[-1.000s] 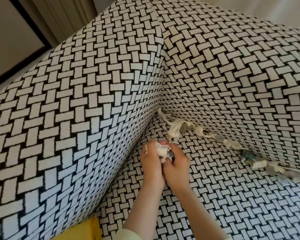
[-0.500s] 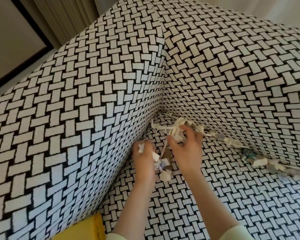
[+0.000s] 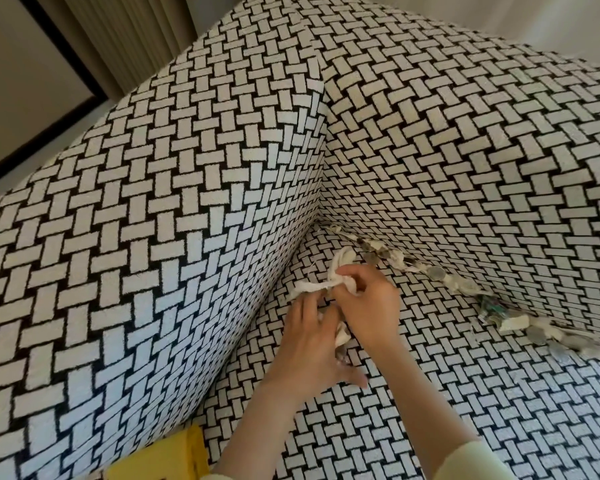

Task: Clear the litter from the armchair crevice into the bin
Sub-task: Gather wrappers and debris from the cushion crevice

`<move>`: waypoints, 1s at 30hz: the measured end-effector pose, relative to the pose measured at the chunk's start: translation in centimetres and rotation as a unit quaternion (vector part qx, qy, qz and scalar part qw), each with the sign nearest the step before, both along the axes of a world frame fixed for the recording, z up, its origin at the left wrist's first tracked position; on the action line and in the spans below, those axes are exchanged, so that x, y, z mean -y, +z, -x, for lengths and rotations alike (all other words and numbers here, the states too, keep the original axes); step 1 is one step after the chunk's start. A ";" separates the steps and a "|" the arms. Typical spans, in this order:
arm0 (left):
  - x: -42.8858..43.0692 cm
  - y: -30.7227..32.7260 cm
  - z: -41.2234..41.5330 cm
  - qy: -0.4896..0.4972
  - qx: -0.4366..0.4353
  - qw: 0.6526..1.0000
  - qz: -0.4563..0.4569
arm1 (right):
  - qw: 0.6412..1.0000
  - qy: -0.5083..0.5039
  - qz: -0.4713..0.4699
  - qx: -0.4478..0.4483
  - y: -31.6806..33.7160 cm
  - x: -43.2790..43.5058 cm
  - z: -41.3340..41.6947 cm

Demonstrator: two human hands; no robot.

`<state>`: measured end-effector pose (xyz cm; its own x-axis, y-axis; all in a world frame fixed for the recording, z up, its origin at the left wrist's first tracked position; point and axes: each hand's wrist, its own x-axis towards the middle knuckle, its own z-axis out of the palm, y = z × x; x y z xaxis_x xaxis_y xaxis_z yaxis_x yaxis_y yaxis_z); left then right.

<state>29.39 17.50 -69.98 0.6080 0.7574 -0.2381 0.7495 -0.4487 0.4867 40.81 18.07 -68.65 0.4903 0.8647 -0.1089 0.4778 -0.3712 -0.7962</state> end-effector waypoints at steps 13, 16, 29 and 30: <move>-1.2 1.0 -0.3 0.378 0.420 0.814 0.135 | 0.987 0.013 0.038 -0.156 0.9 1.3 0.9; -1.6 2.2 -0.7 0.382 0.473 0.748 0.266 | 0.987 0.046 0.035 -0.152 0.7 1.6 2.2; -1.8 2.4 1.3 0.439 0.400 0.772 0.227 | 0.988 0.126 0.083 0.028 0.6 -3.9 0.2; -1.9 2.6 1.5 0.434 0.394 0.776 0.233 | 0.978 0.155 0.115 0.083 0.3 -4.6 0.3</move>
<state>27.90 19.43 -67.42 0.0127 0.9061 -0.4230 0.0570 0.4217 0.9050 40.54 22.68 -68.34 0.2369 0.9363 -0.2594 0.7112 -0.3490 -0.6103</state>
